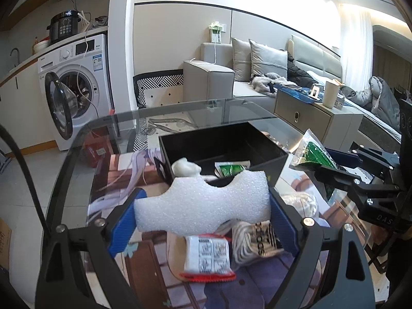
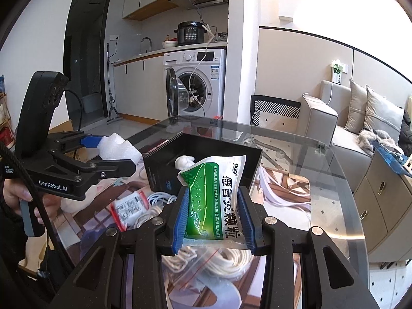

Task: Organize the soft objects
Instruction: 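Carry the foam block with the left tool while the right tool carries the sachet to the box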

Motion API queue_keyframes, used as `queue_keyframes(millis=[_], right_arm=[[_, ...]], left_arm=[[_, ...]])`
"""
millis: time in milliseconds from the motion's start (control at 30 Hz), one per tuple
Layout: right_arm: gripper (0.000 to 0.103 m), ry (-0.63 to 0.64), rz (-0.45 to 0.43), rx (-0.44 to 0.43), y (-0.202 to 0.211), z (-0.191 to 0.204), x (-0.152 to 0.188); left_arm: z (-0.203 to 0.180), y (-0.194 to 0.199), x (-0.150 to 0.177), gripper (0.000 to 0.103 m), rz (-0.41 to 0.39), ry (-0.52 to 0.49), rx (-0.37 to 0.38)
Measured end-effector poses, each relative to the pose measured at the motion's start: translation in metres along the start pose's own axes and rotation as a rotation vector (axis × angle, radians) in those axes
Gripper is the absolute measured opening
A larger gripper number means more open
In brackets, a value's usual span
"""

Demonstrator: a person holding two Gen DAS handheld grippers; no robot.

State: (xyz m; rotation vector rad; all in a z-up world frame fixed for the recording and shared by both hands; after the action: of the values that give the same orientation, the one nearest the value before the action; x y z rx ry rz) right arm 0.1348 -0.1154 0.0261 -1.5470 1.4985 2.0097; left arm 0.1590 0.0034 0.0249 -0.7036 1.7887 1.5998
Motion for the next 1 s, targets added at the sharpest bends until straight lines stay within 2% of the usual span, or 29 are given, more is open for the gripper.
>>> queue_keyframes(millis=[500,1000], right_arm=[[0.037,-0.019,0.003,-0.006,-0.029,-0.01,-0.038],[0.037,-0.009,0.052,-0.022,-0.066,-0.018,-0.059]], left_arm=[[0.014,-0.028,-0.033,0.091,-0.003,0.046,-0.037],[0.01,-0.067,-0.046,0.091,0.066,0.039,-0.037]])
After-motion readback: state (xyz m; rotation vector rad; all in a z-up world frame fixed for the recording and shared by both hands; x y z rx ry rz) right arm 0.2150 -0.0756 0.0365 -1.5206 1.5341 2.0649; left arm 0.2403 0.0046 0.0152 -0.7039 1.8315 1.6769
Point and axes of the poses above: each gripper's, at about its wrist camera, not at the fingertips, and y roughly against the way its jaws point, z to its left, x to its underside, the point moved 8 cm from there along -y, roughly the way its jaws point, and after that the axes turned 7 degrees about z, right-handed, at the moved point
